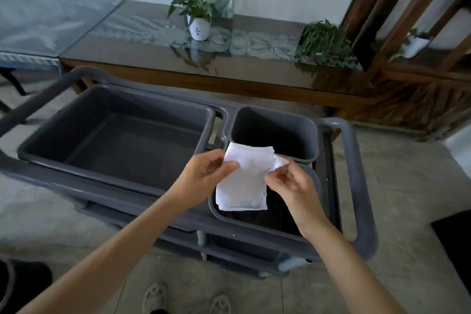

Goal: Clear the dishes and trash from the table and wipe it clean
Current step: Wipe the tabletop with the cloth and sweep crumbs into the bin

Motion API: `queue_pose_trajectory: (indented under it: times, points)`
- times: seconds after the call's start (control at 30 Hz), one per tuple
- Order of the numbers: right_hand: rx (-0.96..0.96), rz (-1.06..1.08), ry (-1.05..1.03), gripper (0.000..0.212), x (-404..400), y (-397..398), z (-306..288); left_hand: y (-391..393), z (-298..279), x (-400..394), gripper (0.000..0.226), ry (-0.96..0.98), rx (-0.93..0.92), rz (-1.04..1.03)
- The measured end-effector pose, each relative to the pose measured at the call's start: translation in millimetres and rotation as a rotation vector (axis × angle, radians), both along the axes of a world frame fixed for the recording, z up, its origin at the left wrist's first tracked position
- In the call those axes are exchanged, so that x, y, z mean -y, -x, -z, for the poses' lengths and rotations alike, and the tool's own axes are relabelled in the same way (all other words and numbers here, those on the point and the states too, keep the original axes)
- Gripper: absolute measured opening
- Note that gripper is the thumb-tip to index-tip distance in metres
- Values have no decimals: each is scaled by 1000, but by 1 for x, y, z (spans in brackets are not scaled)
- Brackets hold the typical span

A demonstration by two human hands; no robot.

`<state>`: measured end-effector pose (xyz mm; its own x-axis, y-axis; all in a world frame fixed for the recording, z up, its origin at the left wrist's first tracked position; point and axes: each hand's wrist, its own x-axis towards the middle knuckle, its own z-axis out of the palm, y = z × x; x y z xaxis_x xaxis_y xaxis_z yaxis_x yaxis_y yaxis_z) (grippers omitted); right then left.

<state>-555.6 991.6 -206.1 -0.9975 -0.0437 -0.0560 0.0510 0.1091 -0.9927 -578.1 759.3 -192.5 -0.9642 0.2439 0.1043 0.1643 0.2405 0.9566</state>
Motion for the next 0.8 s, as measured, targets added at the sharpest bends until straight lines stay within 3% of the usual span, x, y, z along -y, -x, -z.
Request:
queue_pose_trajectory:
  times: [0.1, 0.3, 0.4, 0.53, 0.67, 0.8]
  points:
    - [-73, -35, -79, 15, 29, 30, -17, 1, -20, 23, 25, -91, 3, -119]
    - [-178, -274, 1, 33, 117, 52, -69, -24, -61, 93, 34, -84, -99, -386]
    - [-250, -388, 22, 24, 173, 43, -91, -51, -82, 143, 37, -84, -138, -508]
    - [-304, -532, 89, 17, 257, 11, -118, -109, -108, 209, 43, -130, -184, -710]
    - [-298, -701, 141, 14, 340, -42, -137, -194, -124, 268, 23, -143, -196, -909]
    - [-319, -867, 159, 17, 417, -110, -148, -289, -130, 320, 29, -125, -232, -1114]
